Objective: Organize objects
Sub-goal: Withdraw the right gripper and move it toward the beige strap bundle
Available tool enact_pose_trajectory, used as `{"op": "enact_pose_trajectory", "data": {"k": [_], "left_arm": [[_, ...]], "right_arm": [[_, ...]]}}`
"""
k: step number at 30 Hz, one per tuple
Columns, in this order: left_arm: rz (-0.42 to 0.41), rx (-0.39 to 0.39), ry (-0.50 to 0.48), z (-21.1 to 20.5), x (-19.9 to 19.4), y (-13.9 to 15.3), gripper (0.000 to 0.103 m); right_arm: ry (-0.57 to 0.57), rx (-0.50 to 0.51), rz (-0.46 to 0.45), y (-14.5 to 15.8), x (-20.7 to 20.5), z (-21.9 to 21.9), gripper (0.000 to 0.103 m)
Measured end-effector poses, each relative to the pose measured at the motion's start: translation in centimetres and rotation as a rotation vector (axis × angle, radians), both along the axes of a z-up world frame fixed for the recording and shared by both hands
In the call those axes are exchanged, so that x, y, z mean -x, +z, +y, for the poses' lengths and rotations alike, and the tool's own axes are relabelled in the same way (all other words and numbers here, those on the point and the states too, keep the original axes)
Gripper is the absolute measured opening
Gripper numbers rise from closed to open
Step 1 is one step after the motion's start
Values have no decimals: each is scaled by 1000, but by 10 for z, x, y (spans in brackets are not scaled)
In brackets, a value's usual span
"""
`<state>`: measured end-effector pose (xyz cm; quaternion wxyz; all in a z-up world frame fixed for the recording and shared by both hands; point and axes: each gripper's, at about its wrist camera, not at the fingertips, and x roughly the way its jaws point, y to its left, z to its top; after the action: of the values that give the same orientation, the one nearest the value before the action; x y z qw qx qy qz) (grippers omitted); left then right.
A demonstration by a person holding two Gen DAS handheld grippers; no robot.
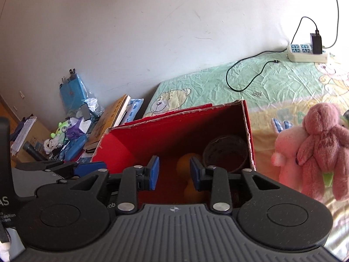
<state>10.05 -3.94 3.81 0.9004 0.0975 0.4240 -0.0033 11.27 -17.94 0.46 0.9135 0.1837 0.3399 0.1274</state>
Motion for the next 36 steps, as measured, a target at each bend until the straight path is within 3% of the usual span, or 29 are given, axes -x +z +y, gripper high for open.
{"op": "enact_pose_trajectory", "data": {"k": [12,22,36], "left_arm": [[45,68,86,0,38,4,68],[82,119,155,9,85,-19,68],[166,246,139,27,128,-70,61]], "right_arm": [[105,-29,28,0,28,-14,34],[237,-104,83,-18,50,-17,34],[344,-250,357,-84,45,0,37]]}}
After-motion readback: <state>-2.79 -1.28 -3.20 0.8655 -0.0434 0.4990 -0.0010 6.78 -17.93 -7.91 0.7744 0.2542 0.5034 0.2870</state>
